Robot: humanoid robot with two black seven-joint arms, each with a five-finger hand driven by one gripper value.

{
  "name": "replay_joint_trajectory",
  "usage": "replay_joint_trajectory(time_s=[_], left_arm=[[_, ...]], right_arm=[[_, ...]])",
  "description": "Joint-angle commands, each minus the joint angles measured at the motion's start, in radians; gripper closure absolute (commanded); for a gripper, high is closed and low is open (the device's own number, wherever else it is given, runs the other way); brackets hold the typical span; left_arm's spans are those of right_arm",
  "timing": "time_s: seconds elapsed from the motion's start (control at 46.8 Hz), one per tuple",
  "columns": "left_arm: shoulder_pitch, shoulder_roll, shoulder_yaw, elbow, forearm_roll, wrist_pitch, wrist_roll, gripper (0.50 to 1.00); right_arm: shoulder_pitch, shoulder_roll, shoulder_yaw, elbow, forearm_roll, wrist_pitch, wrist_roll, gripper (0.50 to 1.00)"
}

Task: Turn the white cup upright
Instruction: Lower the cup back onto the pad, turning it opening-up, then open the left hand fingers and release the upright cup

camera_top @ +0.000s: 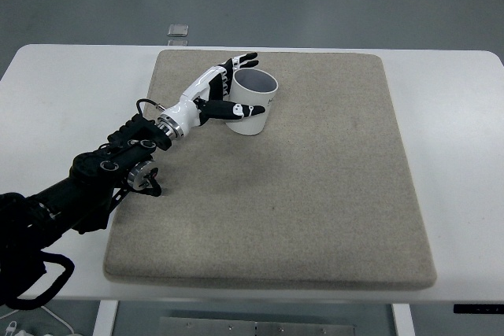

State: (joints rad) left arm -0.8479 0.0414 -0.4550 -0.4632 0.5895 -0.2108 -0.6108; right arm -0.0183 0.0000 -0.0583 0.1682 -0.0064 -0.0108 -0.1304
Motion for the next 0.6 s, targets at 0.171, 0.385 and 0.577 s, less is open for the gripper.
replay_joint_trajectory(time_s=[0.171, 0.385, 0.577], left_arm=[[-0.005, 0.012, -0.047, -0.055, -0.002, -0.002, 0.000, 0.504], [-0.008, 0.015, -0.074, -0.090, 0.000, -0.002, 0.000, 0.504], [-0.016, 0.018, -0.113, -0.124, 0.000, -0.002, 0.000, 0.504]], right_arm=[[0.000, 0.000, 0.000, 0.000, -0.001, 0.000, 0.000, 0.570], [0.000, 0.000, 0.000, 0.000, 0.000, 0.000, 0.000, 0.570], [0.000, 0.000, 0.000, 0.000, -0.001, 0.003, 0.000, 0.570]])
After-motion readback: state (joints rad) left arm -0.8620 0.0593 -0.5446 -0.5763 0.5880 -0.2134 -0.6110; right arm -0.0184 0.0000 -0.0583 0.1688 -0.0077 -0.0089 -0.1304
